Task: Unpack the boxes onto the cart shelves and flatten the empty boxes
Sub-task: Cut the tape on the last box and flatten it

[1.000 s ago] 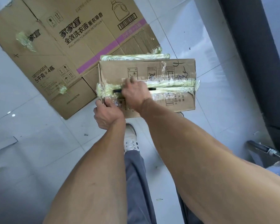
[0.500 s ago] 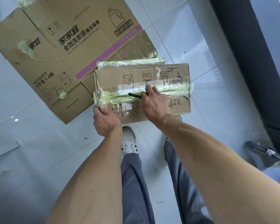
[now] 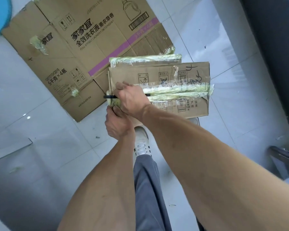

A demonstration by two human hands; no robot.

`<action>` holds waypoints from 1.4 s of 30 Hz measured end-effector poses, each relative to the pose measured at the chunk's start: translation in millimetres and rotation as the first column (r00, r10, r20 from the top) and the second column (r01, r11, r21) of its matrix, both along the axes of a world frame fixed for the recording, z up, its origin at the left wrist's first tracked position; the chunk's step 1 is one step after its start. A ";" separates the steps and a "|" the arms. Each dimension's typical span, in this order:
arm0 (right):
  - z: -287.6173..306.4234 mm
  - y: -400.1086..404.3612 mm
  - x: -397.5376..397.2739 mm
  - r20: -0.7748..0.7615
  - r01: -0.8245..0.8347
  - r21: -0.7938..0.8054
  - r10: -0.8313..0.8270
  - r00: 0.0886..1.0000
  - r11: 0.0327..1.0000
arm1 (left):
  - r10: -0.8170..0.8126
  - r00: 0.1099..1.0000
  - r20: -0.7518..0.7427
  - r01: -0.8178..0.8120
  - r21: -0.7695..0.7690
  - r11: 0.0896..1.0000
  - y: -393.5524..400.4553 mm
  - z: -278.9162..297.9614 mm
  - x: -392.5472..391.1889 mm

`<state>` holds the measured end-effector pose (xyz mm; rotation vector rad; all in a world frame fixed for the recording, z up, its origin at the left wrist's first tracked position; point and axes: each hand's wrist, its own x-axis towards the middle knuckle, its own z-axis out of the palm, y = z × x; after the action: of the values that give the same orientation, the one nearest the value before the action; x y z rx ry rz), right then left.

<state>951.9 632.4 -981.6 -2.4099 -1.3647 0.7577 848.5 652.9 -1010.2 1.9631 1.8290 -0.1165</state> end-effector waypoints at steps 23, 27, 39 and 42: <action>-4.8 -69.3 6.0 0.138 -0.065 -0.354 0.121 0.983 0.933 | 0.063 0.998 -0.001 -0.063 -0.003 0.998 -14.7 -0.6 -11.6; -17.1 -141.8 45.4 0.247 0.034 -0.531 0.116 0.962 0.846 | -0.011 1.000 -0.022 0.012 0.033 0.999 -4.5 -6.9 -14.1; -16.5 -143.1 20.7 0.161 -0.004 -0.452 0.085 0.983 0.892 | -0.674 0.720 -0.164 0.672 -0.075 0.737 -73.8 7.9 29.6; -22.5 -145.5 27.2 0.153 -0.016 -0.431 0.091 0.984 0.902 | -0.745 0.642 -0.183 0.720 -0.190 0.667 -91.6 -3.7 39.5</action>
<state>979.1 486.9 -1004.1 -2.8419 -1.4582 0.9748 888.0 561.4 -1013.9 2.5877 0.9746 -0.7237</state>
